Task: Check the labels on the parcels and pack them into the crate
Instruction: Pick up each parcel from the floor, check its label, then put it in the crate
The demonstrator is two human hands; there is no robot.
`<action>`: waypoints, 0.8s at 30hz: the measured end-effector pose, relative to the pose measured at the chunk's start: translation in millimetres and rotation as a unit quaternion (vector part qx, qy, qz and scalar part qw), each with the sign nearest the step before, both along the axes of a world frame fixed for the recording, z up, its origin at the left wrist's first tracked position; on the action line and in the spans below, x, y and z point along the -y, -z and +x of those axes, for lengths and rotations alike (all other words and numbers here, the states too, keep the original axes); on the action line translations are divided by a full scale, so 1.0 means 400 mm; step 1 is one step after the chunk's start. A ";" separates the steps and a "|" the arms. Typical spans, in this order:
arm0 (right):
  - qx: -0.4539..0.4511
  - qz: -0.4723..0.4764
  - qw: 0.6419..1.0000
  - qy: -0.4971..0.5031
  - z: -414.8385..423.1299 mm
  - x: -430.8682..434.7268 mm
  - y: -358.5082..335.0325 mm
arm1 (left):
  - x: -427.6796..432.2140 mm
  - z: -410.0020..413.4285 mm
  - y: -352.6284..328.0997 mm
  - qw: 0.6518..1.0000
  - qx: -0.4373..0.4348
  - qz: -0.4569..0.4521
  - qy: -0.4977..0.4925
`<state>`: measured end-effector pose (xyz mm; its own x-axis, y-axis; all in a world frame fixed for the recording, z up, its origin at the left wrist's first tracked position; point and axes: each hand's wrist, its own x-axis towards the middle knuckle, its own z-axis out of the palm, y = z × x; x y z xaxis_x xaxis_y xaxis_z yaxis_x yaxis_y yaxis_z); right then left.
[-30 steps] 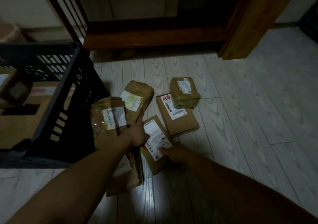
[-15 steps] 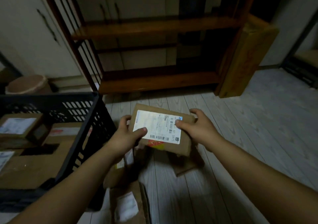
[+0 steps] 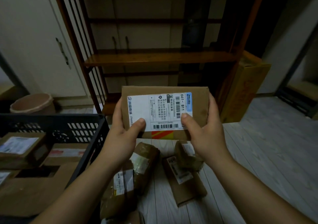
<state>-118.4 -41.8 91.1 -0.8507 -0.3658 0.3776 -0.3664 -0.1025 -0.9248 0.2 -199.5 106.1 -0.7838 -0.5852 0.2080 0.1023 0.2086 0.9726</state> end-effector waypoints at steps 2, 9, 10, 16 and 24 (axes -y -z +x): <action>-0.004 -0.005 1.000 -0.003 -0.001 0.002 -0.005 | -0.002 0.004 -0.013 1.000 -0.004 -0.014 -0.007; 0.019 0.079 0.996 0.029 0.029 -0.017 -0.188 | -0.022 0.070 -0.150 0.999 0.023 0.026 -0.006; 0.025 0.096 0.995 0.022 0.035 -0.021 -0.241 | -0.027 0.086 -0.191 0.999 0.034 0.037 -0.009; 0.049 0.147 0.987 -0.032 0.100 0.006 -0.633 | 0.007 0.187 -0.560 0.991 0.100 0.083 -0.027; 0.109 0.185 0.969 -0.123 0.321 0.001 -1.207 | 0.031 0.381 -1.200 0.984 0.150 0.075 -0.061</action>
